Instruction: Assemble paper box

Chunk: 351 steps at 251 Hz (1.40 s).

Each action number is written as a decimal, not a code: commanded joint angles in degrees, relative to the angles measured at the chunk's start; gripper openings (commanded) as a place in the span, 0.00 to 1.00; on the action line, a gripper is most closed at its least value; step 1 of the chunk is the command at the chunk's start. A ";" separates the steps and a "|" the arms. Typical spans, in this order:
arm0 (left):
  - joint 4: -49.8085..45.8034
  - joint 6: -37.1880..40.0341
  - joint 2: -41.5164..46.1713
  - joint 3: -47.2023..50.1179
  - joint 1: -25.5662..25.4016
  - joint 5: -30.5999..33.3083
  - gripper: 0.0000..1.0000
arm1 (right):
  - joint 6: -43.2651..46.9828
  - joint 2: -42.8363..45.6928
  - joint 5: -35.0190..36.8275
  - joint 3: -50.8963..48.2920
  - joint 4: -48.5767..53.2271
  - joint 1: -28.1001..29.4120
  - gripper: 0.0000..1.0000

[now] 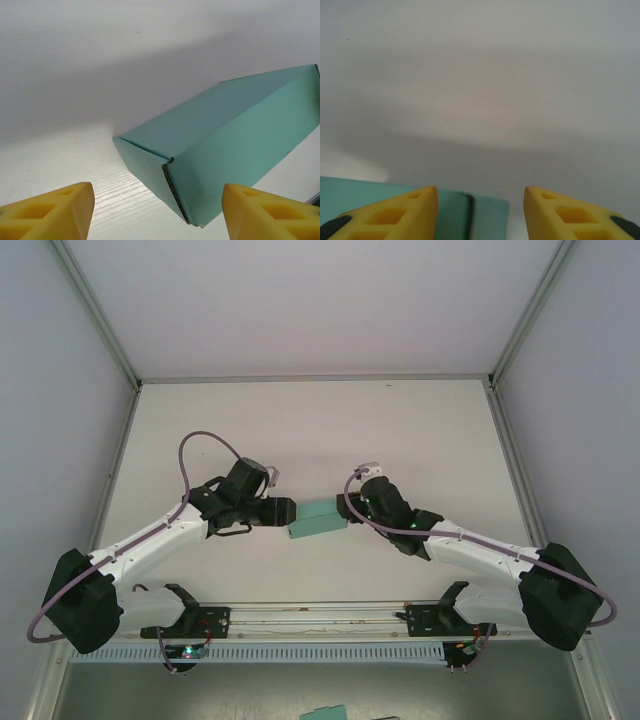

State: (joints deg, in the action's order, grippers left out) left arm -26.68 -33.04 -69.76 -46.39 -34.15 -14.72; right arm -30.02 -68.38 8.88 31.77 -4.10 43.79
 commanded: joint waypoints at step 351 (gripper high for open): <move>-9.37 -7.72 20.32 8.52 16.66 24.74 1.00 | 79.30 -34.98 -20.89 56.29 65.42 1.87 0.91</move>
State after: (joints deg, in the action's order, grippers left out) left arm -36.58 -38.00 -52.23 -40.05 -18.31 10.59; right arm 41.91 -97.10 -15.59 83.20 46.22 45.23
